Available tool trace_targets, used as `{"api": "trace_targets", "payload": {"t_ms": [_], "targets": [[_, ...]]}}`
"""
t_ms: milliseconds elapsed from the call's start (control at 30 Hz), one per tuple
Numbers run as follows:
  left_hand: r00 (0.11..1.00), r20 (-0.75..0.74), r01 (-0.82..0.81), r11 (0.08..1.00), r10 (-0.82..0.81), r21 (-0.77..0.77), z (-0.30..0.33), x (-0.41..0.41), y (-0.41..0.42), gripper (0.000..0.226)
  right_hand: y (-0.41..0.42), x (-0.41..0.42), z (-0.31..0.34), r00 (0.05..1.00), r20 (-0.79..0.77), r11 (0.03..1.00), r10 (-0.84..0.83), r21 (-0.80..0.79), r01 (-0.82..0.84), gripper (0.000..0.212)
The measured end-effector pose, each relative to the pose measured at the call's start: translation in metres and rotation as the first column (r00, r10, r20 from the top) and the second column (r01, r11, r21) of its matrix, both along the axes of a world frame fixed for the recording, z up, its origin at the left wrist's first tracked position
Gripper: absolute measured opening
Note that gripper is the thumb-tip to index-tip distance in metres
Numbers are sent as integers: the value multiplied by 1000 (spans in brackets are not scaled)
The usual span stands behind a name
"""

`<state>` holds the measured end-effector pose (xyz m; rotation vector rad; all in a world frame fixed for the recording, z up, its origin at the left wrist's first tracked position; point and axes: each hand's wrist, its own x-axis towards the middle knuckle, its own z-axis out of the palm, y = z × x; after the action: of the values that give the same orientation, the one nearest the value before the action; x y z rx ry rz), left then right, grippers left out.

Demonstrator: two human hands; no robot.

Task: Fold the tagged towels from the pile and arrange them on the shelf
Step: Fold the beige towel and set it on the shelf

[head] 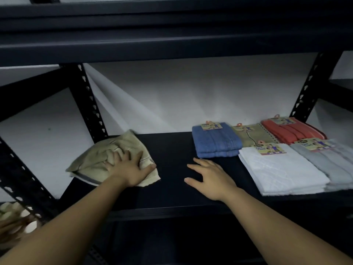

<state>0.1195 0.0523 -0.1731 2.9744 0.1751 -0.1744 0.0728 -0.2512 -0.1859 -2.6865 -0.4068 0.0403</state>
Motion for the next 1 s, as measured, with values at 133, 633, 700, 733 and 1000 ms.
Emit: {"api": "trace_targets", "payload": {"t_ms": [133,633,700,733,1000], "targets": [[983,21,183,983,-184,9,-3,-28,-17,100,-2,1,-2,1000,-2,998,-29,61,29,65],[841,515,309,929,-166,-204,9,-54,17,72,64,27,28,990,129,994,-56,98,43,64],[937,347,7,988,47,-152,15,-38,32,84,87,37,35,994,108,998,-25,68,18,64],[969,213,-103,987,127,-121,19,-33,37,89,97,42,37,996,86,998,-14,61,9,64],[984,79,-109,896,157,-431,22,-13,61,91,145,50,26,994,6,984,108,140,-108,88]]}}
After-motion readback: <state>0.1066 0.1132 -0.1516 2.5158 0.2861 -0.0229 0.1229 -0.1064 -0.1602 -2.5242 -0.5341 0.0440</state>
